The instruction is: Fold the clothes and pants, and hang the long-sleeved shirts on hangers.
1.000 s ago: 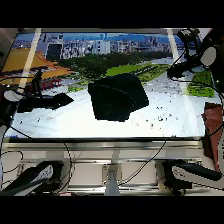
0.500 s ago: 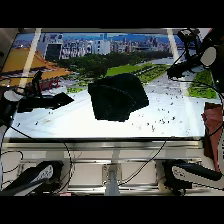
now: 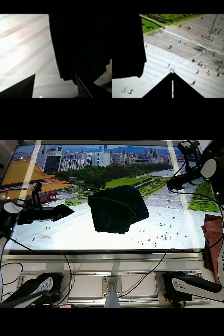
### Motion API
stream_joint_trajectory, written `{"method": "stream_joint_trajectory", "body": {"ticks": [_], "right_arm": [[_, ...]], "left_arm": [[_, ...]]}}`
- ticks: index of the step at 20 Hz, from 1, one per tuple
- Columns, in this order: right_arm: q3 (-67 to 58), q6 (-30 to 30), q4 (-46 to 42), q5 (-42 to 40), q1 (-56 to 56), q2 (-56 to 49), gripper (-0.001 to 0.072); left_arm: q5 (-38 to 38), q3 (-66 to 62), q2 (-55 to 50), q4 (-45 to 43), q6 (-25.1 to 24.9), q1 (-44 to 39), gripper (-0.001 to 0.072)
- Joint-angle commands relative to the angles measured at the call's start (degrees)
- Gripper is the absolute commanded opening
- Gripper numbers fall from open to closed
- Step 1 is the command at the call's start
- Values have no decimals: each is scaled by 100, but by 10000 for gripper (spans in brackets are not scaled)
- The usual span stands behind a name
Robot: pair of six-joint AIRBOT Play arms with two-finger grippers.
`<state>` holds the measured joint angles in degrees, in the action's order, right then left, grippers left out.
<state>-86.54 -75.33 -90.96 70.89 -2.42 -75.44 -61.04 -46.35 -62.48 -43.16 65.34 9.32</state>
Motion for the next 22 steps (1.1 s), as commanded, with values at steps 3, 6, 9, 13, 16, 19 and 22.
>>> {"method": "stream_joint_trajectory", "body": {"ticks": [3, 6, 9, 13, 16, 19, 22], "right_arm": [[15, -66, 901, 55, -11, -37, 18], [317, 9, 1167, 389, -66, -214, 18], [1259, 595, 1939, 402, -96, -361, 127], [2581, 1104, 3510, -439, -96, -437, 563], [3018, 1169, 4022, -1266, -96, -470, 563], [2966, 1641, 4553, -1521, -98, -680, 564], [2791, 1657, 4605, -1644, -98, -1003, 564]], "left_arm": [[90, 2, -4, 120, -26, 4, 558], [212, 2, -4, -70, -26, 7, 558], [240, 2, -4, -660, -24, 7, 558], [240, 2, -4, -1003, -24, 7, 558], [258, 2, -4, -999, -22, 4, 558], [286, 2, -4, -1001, -22, 4, 558], [452, 2, -4, -999, -22, 4, 558]]}}
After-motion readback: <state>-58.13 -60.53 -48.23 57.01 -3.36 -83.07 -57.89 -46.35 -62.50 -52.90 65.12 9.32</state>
